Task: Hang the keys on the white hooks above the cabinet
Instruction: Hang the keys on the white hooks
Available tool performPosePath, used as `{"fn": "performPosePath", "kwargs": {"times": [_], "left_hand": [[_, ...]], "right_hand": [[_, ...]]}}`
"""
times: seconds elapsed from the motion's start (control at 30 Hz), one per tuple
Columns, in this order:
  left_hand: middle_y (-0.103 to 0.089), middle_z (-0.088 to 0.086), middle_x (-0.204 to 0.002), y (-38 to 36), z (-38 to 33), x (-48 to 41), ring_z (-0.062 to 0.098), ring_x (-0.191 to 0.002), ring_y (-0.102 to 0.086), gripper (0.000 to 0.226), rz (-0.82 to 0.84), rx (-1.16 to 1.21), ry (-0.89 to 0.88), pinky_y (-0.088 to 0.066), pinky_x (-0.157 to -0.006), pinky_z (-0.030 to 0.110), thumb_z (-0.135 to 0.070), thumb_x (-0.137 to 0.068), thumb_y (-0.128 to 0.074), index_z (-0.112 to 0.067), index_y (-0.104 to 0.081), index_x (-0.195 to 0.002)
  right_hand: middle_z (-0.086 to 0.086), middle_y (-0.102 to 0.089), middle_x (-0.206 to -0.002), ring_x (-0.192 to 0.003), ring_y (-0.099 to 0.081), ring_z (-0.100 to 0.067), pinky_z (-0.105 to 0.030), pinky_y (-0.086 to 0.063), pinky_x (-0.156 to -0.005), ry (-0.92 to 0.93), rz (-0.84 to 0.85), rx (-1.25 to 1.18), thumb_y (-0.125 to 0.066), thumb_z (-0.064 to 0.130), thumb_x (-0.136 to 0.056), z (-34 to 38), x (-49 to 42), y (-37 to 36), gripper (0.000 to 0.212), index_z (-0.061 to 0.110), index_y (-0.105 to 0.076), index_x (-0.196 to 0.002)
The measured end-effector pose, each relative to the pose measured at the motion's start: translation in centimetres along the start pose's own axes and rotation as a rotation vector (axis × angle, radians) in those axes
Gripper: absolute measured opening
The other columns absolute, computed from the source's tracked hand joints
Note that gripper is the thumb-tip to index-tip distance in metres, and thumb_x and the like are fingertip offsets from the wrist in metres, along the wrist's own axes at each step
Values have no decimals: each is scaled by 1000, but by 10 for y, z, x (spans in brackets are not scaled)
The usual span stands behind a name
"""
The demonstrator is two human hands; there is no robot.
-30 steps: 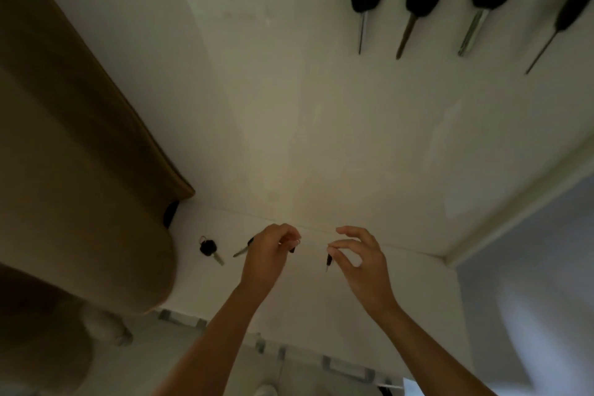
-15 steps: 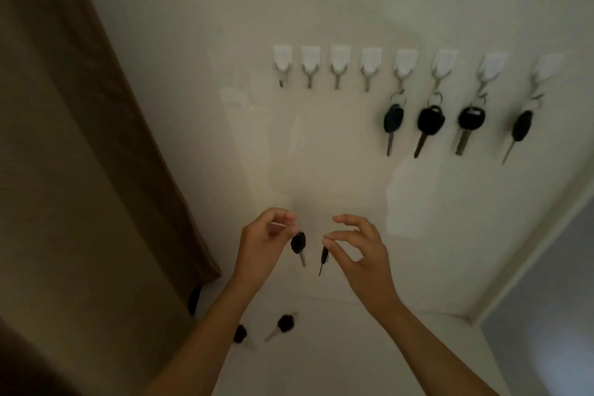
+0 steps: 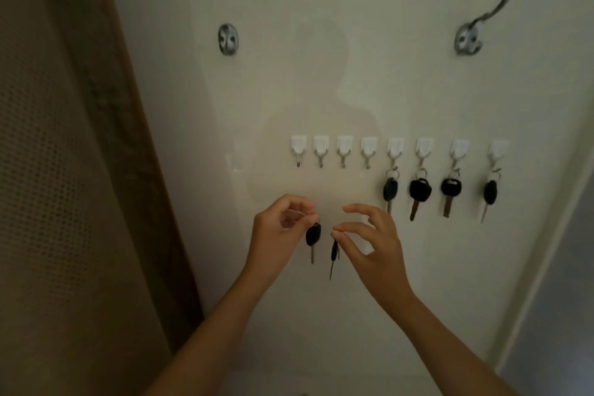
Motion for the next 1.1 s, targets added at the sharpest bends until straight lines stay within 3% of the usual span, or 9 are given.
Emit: {"fn": "performPosePath", "kwargs": {"times": [0.13,0.4,0.67,0.87,1.1], "left_hand": [[-70,-9,-84,-6,-19,-19,3,-76,-65,21,-8,-32,-85,-46,-68,11,-11,-79,-75,-28,-63,-81],[-68,-12,-80,-25,-49,-55,-2,-73,-60,22,-55,20,-143,-44,-67,9,-10,-74,-79,-26,-65,-81],[-68,-14,-81,-43,-44,-67,5,-83,-62,22,-162,-186,-128,-52,-72,31,-24,-70,-80,-37,-62,-74],[-64,-20,-76,-46,-44,-65,4,-84,-59,21,-216,-257,-112,-50,-70,28,-28,-70,-80,-38,-63,-74],[-67,-13,-82,-48,-40,-64,0,-83,-54,18,-233,-259,-99,-43,-67,15,-28,-71,-79,-36,-66,-78]], "right_hand": [[5,-55,-119,-117,-44,-5,-13,-30,-101,14,-62,41,-62,36,-85,4,-22,10,20,19,-74,-87],[-4,-57,-117,-113,-44,-9,-15,-30,-95,69,-177,160,-61,35,-85,1,-63,31,24,15,-74,-87],[-4,-58,-116,-113,-40,-7,-15,-24,-99,94,-231,245,-66,29,-82,-12,-88,45,15,17,-74,-84],[-4,-58,-113,-112,-38,-6,-21,-29,-95,105,-228,230,-70,27,-80,-22,-91,42,11,17,-75,-81],[-4,-58,-112,-111,-47,-20,-31,-32,-92,121,-211,217,-67,31,-81,-26,-94,42,13,20,-74,-79]]}}
Point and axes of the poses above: each hand's wrist, its own x-axis away from the middle knuckle, its own y-axis out of the back of the hand, z = x × y, the point moved 1 cm from there along -x, towards the middle knuckle
